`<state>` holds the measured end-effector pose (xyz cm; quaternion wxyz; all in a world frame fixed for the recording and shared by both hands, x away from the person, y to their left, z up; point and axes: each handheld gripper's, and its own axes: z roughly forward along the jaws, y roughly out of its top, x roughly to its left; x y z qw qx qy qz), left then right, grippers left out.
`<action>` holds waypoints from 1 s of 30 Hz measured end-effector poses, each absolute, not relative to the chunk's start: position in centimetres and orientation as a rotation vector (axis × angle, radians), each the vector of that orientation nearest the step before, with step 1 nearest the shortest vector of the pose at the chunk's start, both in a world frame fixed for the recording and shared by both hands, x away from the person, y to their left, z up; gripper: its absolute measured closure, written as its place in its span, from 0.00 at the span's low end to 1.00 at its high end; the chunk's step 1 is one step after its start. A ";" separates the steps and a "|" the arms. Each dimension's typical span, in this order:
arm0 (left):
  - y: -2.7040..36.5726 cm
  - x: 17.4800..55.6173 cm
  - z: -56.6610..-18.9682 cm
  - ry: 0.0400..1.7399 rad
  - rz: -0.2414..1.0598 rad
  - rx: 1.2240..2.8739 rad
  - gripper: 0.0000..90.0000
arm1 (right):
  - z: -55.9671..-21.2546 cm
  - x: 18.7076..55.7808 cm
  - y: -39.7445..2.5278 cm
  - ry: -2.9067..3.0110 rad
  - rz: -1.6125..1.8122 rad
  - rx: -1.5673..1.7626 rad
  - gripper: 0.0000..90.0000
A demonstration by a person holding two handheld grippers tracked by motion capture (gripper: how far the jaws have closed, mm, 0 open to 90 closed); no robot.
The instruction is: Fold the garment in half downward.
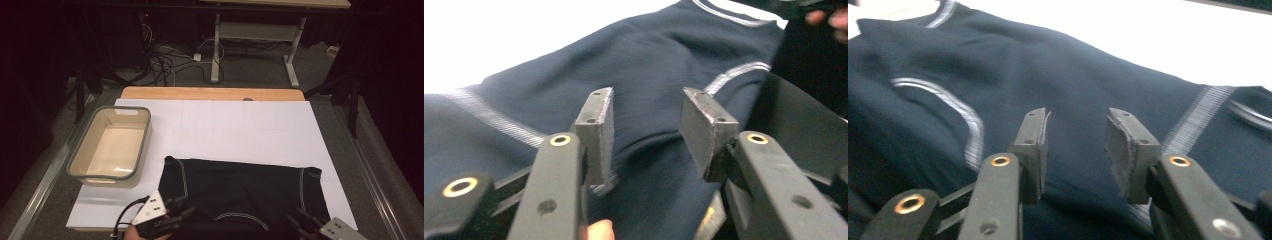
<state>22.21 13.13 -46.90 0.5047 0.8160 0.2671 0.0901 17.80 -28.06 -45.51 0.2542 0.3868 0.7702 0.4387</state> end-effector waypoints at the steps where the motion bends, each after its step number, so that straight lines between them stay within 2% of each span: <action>1: 12.0 22.4 -46.7 0.625 0.209 1.988 0.58 | -45.6 18.2 -27.0 2.120 1.186 1.027 0.72; 6: 8.2 23.4 -46.1 0.561 0.183 2.038 0.58 | -45.6 20.1 -22.8 2.199 1.212 0.942 0.76; 13: 8.2 23.9 -49.0 0.590 0.138 2.216 0.54 | -47.7 19.6 -21.5 2.313 1.194 0.935 0.79; 17: 8.0 23.8 -49.3 0.590 0.163 2.227 0.60 | -48.8 19.9 -21.1 2.373 1.143 0.942 0.65; 18: 8.0 23.7 -49.4 0.591 0.173 2.223 0.63 | -49.0 20.0 -21.0 2.368 1.130 0.953 0.65; 23: 7.9 23.5 -49.5 0.588 0.209 2.217 0.79 | -49.2 20.1 -21.1 2.320 1.085 0.933 0.90; 30: 8.9 23.0 -47.6 0.574 0.144 2.140 0.83 | -48.1 19.4 -21.2 2.312 1.129 0.894 0.94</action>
